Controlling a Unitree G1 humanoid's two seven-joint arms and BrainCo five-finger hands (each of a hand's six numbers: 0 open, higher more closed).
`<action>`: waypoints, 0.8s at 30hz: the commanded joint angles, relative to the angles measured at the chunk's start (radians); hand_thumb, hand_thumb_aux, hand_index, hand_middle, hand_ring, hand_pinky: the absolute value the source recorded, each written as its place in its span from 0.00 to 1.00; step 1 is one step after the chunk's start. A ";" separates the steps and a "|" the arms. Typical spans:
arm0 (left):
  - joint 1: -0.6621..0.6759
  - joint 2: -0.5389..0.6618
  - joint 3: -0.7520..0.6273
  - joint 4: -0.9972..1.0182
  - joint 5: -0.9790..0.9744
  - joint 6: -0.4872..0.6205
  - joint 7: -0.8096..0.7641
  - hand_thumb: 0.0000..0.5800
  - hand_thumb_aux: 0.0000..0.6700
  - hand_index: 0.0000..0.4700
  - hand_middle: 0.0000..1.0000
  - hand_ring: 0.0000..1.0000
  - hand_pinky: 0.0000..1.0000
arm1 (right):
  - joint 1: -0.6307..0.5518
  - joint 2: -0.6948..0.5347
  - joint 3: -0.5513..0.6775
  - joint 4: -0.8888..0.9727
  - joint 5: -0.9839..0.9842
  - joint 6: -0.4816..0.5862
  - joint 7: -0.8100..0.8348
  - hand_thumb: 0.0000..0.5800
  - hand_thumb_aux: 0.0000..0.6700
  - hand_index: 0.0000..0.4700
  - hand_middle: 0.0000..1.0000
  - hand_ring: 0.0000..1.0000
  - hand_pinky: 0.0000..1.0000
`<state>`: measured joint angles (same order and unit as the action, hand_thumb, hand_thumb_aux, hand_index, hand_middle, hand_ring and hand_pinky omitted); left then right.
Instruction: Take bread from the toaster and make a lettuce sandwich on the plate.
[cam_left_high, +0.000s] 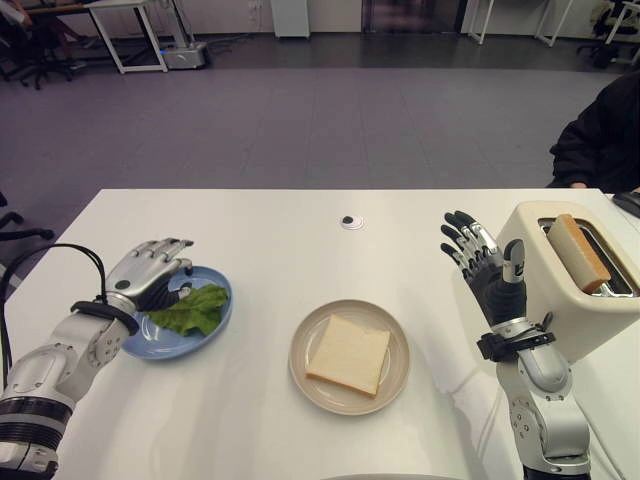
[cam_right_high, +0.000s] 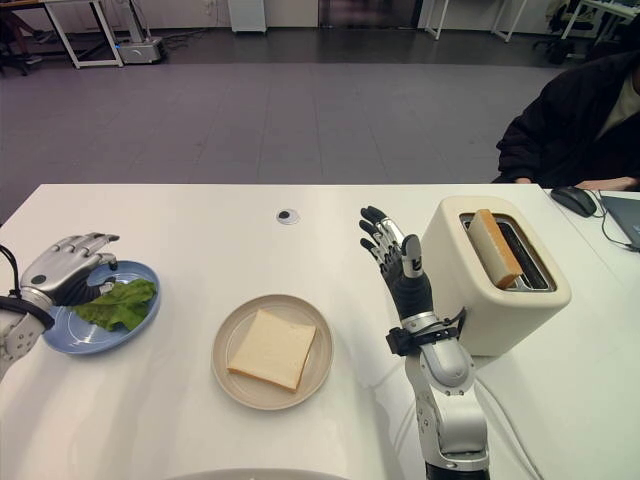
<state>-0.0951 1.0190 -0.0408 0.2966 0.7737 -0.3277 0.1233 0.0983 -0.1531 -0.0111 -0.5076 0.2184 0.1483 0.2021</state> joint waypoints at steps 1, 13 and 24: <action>0.019 0.006 -0.003 -0.006 -0.003 0.011 -0.028 0.92 0.71 0.71 0.00 0.00 0.00 | -0.005 0.004 -0.005 -0.001 0.003 0.004 -0.005 0.00 0.00 0.00 0.00 0.00 0.00; 0.003 -0.011 -0.112 0.150 0.027 -0.012 -0.045 0.00 0.00 0.00 0.00 0.00 0.00 | -0.022 0.001 -0.005 0.004 0.006 0.010 -0.004 0.00 0.00 0.00 0.00 0.00 0.00; -0.052 -0.019 -0.197 0.283 0.054 -0.055 0.011 1.00 1.00 1.00 0.00 0.00 0.00 | -0.028 0.007 -0.008 0.008 0.017 0.007 -0.004 0.00 0.00 0.00 0.00 0.00 0.00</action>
<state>-0.1568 1.0027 -0.2176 0.5664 0.8142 -0.3773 0.1432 0.0776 -0.1500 -0.0112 -0.5034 0.2251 0.1496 0.1980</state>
